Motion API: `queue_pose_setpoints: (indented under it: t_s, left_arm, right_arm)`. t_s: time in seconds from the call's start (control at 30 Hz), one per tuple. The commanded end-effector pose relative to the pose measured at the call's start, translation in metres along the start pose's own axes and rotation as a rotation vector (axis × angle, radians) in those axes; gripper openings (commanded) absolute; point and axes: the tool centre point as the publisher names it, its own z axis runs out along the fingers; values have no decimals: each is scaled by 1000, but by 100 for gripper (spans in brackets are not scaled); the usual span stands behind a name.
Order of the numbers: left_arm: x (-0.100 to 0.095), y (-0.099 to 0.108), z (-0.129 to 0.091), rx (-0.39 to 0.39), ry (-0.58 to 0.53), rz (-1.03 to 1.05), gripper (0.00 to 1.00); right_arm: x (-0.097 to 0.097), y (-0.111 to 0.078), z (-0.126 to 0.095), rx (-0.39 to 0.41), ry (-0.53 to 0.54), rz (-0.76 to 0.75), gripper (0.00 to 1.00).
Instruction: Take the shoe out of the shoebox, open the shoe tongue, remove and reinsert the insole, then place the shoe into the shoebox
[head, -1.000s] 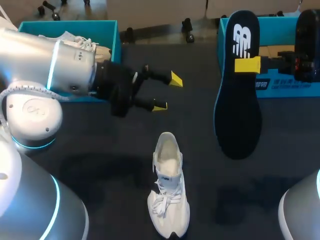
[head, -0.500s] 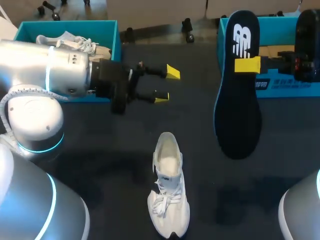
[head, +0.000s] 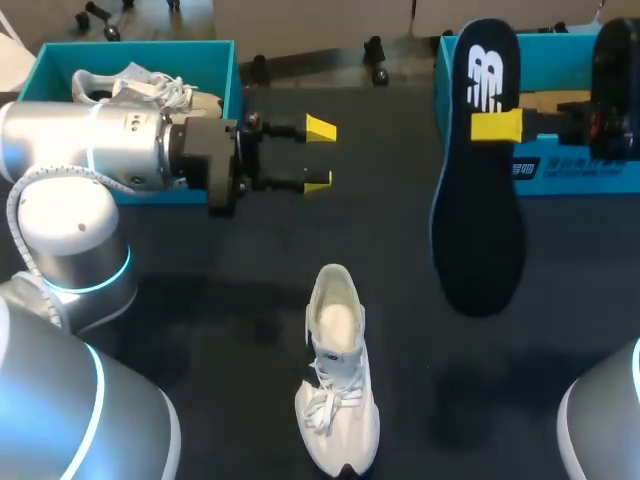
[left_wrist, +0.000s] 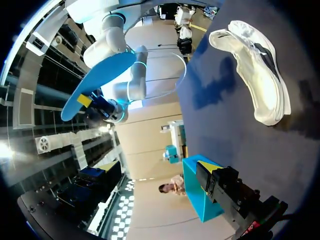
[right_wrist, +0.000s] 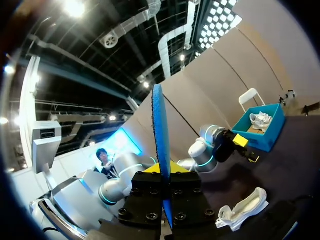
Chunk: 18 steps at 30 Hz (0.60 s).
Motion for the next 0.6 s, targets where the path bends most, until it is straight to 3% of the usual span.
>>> queue_pose_setpoints:
  t_s: [0.03, 0.5, 0.6]
  left_arm:
    - [0, 2, 3, 0, 1, 1, 100]
    - [0, 2, 3, 0, 1, 1, 100]
    - [0, 2, 3, 0, 1, 1, 100]
  right_arm:
    - [-34, 15, -3, 23, 31, 61, 0]
    - [-129, 42, -11, 41, 59, 295, 0]
    - [-129, 42, -11, 41, 59, 295, 0]
